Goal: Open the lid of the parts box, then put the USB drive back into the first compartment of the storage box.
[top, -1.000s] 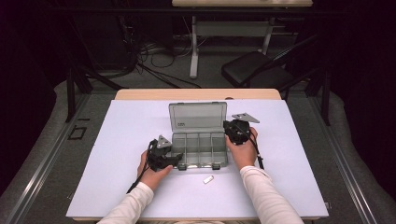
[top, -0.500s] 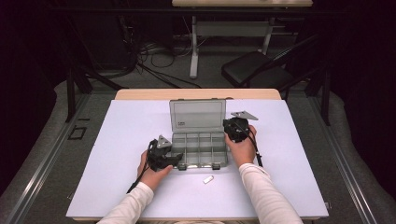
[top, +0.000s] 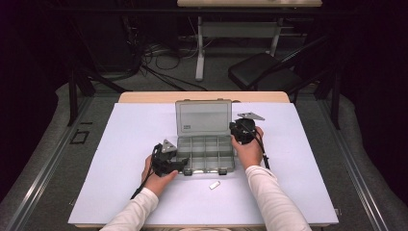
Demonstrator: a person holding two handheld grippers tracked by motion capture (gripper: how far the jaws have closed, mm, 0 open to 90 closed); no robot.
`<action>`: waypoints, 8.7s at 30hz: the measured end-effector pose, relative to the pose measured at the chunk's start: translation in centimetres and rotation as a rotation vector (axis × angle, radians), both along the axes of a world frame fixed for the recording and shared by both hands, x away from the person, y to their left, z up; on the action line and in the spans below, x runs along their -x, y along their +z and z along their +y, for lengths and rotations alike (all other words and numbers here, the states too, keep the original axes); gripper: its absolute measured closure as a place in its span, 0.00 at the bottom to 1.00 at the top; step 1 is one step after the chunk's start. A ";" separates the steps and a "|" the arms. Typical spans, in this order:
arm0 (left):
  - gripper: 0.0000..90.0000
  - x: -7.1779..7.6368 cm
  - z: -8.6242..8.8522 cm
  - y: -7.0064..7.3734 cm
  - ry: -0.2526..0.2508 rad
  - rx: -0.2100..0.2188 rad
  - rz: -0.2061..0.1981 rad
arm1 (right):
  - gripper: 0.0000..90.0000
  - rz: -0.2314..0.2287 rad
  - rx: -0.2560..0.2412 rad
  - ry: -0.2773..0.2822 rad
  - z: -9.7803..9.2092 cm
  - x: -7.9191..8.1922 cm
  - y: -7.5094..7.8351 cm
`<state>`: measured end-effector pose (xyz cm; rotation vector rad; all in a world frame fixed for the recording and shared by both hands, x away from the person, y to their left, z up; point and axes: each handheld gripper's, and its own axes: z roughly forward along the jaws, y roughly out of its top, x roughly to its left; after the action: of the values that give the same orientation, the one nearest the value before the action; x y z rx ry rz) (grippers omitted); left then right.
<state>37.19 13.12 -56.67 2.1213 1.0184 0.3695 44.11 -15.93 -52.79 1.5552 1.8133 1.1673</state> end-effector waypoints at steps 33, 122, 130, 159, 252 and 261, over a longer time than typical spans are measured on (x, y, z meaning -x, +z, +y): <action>0.50 -0.5 0.0 0.0 0.028 0.020 0.004 | 0.99 0.038 -0.012 -0.005 -0.1 -1.0 -0.3; 0.37 1.5 1.3 3.8 -0.011 0.131 -0.039 | 0.48 -0.111 0.054 0.349 -1.1 5.6 1.5; 0.25 1.7 0.4 4.4 -0.041 0.164 -0.006 | 0.45 -0.086 0.050 0.387 -1.2 5.6 1.8; 0.18 4.3 -4.0 4.7 -0.201 0.135 -0.014 | 0.22 -0.035 0.033 0.288 -3.2 4.5 1.7; 0.87 8.5 -9.5 0.3 -0.248 0.003 0.007 | 0.22 0.009 0.056 0.309 -2.7 4.3 1.0; 0.88 8.5 -9.5 0.3 -0.250 0.004 0.007 | 0.22 0.006 0.059 0.309 -2.7 4.3 1.0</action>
<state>28.74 3.62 -56.41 2.2148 0.7447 0.2374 39.76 -18.65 -51.76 1.2767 2.1266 1.2304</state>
